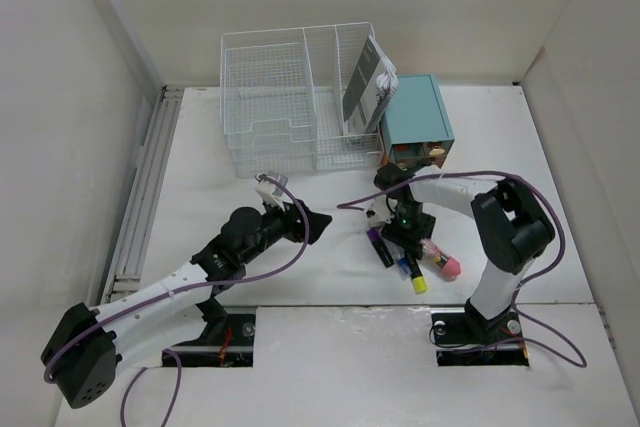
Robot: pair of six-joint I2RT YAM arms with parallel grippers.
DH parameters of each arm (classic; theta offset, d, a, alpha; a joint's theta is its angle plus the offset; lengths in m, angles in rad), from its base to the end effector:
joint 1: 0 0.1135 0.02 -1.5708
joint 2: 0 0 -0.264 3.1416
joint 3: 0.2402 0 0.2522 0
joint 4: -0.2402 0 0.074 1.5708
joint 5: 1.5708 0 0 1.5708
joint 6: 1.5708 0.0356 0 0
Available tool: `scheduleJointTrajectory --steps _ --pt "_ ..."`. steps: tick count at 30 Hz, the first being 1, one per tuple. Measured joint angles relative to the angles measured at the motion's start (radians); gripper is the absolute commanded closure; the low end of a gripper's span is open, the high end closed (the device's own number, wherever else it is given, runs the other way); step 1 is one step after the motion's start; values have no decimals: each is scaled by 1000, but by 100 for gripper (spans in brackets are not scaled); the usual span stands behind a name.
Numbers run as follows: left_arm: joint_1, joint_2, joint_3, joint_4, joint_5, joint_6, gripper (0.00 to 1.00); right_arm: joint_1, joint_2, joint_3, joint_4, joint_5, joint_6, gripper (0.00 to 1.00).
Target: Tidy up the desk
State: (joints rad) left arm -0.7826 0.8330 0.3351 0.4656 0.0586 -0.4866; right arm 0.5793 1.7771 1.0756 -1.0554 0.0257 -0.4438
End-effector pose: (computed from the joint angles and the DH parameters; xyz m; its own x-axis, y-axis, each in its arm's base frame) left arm 0.1373 -0.1395 0.2410 -0.3688 -0.2916 -0.8826 0.6482 0.5999 -0.4690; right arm 0.2345 0.1523 0.1519 -0.5061 -0.8439 0.1780 -0.8509 0.5222 0.0566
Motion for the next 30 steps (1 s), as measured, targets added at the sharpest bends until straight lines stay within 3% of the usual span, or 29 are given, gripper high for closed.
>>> scheduleJointTrajectory --steps 5,13,17,30 --pt "0 0 0 0 1 0 27 13 -91 75 -35 -7 0 94" --pt "0 3 0 0 12 0 28 24 -224 496 -123 -155 -68 97" --pt "0 3 0 -3 18 -1 28 29 -269 600 -128 -235 -106 98" --pt "0 6 11 -23 20 -13 28 -12 -323 546 193 -189 -257 100"
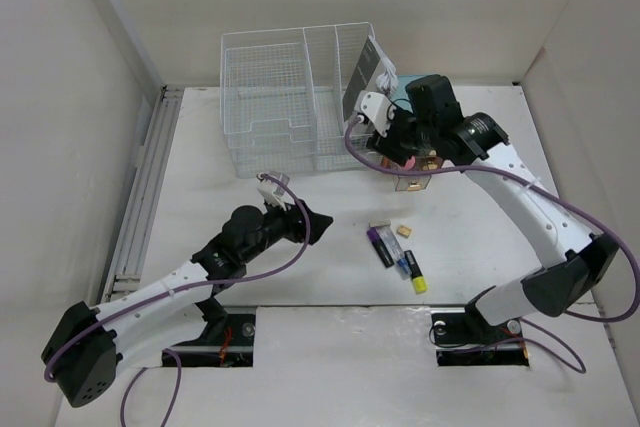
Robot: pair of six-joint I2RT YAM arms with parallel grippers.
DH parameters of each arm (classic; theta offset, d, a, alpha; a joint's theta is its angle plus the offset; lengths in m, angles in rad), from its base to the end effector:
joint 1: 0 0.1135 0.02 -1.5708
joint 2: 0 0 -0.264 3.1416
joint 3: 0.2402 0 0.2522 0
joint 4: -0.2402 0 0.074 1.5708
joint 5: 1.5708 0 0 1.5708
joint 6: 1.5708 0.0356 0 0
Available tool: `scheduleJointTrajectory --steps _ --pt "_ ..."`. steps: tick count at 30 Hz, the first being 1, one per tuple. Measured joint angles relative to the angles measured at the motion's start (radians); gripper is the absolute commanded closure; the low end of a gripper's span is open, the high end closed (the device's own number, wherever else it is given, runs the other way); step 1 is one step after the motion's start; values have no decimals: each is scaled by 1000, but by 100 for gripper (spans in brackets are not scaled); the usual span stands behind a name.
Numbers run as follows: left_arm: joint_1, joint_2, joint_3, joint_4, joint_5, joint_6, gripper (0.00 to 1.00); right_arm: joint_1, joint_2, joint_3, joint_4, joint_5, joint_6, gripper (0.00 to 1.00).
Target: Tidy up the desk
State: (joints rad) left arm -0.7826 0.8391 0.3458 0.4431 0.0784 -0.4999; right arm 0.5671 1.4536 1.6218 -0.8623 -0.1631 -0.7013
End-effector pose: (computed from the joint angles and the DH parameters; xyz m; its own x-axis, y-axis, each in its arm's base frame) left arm 0.1378 -0.1410 0.2413 -0.3948 -0.2813 -0.8746 0.6486 0.5890 -0.4822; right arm 0.2537 0.1684 0.4060 -0.0023 -0.7563 -0.6543 -0.8335 0.3629 -0.4166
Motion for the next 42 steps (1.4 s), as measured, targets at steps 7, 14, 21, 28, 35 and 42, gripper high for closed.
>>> scheduleJointTrajectory --steps 7,14,21,28,35,42 --pt "0 5 8 -7 5 -3 28 -89 2 -93 113 -52 -169 100" --pt "0 16 9 -11 8 -4 28 -211 2 -168 130 -205 -368 100" --pt "0 16 10 -14 11 -4 28 -273 14 -190 85 -373 -573 100" --pt "0 16 10 -15 11 -4 28 -288 51 -206 57 -464 -705 100" --pt "0 16 9 -15 11 -4 28 -316 118 -206 11 -518 -825 100" --pt "0 16 9 -15 11 -4 28 -319 140 -206 -1 -501 -867 70"
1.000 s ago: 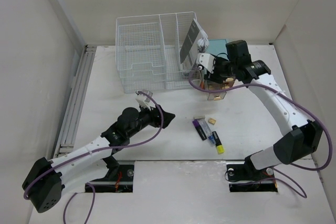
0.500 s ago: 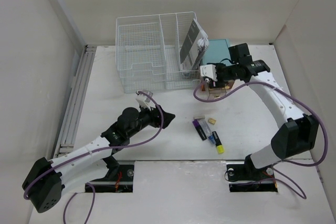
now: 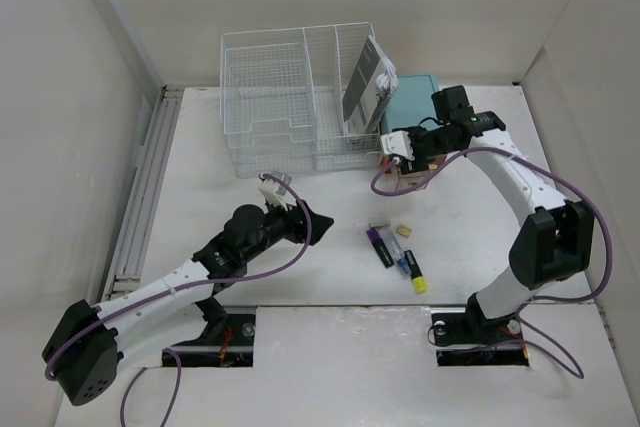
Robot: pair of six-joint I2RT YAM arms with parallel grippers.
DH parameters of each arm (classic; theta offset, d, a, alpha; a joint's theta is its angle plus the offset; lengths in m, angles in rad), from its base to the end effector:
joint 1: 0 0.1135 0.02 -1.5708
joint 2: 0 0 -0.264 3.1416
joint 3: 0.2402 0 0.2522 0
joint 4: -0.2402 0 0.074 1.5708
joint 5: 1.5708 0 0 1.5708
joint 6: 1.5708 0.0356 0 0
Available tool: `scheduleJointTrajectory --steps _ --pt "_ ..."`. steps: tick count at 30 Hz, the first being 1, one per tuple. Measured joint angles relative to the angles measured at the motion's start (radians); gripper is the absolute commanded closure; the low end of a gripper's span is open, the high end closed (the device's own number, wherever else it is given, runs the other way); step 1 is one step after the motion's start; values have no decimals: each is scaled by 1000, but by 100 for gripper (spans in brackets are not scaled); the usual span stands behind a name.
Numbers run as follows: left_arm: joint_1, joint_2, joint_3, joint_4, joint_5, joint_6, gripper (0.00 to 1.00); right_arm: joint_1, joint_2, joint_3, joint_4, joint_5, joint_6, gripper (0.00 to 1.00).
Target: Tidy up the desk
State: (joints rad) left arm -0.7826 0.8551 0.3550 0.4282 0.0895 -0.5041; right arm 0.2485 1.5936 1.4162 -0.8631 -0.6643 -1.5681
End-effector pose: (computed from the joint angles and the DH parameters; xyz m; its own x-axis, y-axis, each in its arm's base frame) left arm 0.1393 -0.1431 0.2400 -0.4144 -0.2664 -0.8703 0.6457 0.5878 -0.4874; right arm 0.3138 0.1023 0.3052 0.4936 -0.6870 -0.5332 -0.8375 -0.2103 -0.5044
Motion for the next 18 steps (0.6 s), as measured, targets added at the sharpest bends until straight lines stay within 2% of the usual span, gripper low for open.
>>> scheduleJointTrajectory --steps 1,5,9,10,18 --pt "0 0 0 0 0 0 28 0 0 0 0 3 -3 59" --pt "0 0 0 0 0 0 28 0 0 0 1 12 -9 42" --pt "0 0 0 0 0 0 28 0 -10 -2 3 13 -8 37" --pt "0 0 0 0 0 0 28 0 -18 -6 3 13 -8 31" --pt "0 0 0 0 0 0 28 0 -78 -9 -3 2 -8 28"
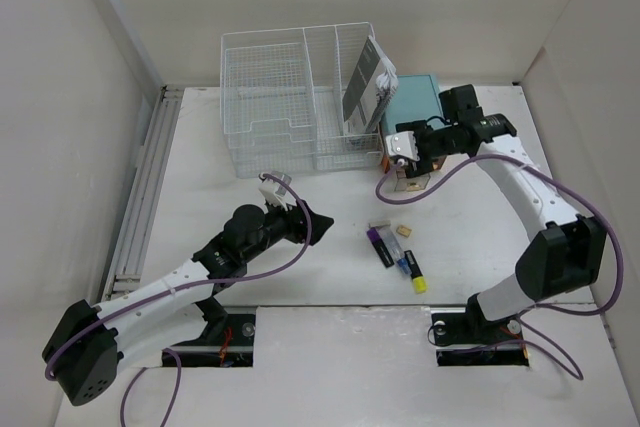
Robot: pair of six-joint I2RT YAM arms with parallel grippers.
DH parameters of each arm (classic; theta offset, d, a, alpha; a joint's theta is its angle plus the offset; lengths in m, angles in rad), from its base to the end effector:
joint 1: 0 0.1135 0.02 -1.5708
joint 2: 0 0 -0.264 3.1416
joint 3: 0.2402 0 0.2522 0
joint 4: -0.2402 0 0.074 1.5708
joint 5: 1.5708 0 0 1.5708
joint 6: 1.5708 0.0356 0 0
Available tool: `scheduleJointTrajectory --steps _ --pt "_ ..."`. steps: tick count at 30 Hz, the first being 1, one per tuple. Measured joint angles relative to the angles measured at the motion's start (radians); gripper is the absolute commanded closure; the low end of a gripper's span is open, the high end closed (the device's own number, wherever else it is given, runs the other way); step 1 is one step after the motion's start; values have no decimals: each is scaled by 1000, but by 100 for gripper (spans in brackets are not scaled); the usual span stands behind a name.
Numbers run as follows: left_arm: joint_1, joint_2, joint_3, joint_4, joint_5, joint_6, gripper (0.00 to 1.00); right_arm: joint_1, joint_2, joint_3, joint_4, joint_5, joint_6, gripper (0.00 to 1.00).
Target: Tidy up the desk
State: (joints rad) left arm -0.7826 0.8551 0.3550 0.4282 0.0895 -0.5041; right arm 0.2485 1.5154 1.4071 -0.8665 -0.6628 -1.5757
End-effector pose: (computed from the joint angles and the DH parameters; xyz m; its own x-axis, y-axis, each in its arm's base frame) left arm 0.1393 -0.1431 0.2400 -0.4144 -0.2664 -0.8703 0.6457 0.5878 -0.4874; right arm 0.2977 0.0981 0.3258 0.5326 -0.6781 -0.5065 -0.7996 -0.2069 -0.5638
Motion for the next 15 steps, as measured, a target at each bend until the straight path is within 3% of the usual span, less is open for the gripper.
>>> scheduleJointTrajectory --steps 5,7,9,10,12,13,14,15 --pt "0 0 0 0 0 0 28 0 -5 0 -24 -21 2 31" --pt "0 0 0 0 0 0 28 0 -18 0 -42 -38 8 40" --pt "0 1 0 0 0 0 28 0 -37 2 -67 -61 18 53" --pt "0 2 0 0 0 0 28 0 -45 6 -80 -76 25 67" --pt "0 3 0 0 0 0 28 0 -57 14 -108 -102 40 79" --pt "0 4 0 0 0 0 28 0 -62 19 -122 -113 49 93" --pt "0 6 0 0 0 0 28 0 -66 21 -134 -124 55 100" --pt "0 7 0 0 0 0 28 0 -69 22 -147 -135 63 100"
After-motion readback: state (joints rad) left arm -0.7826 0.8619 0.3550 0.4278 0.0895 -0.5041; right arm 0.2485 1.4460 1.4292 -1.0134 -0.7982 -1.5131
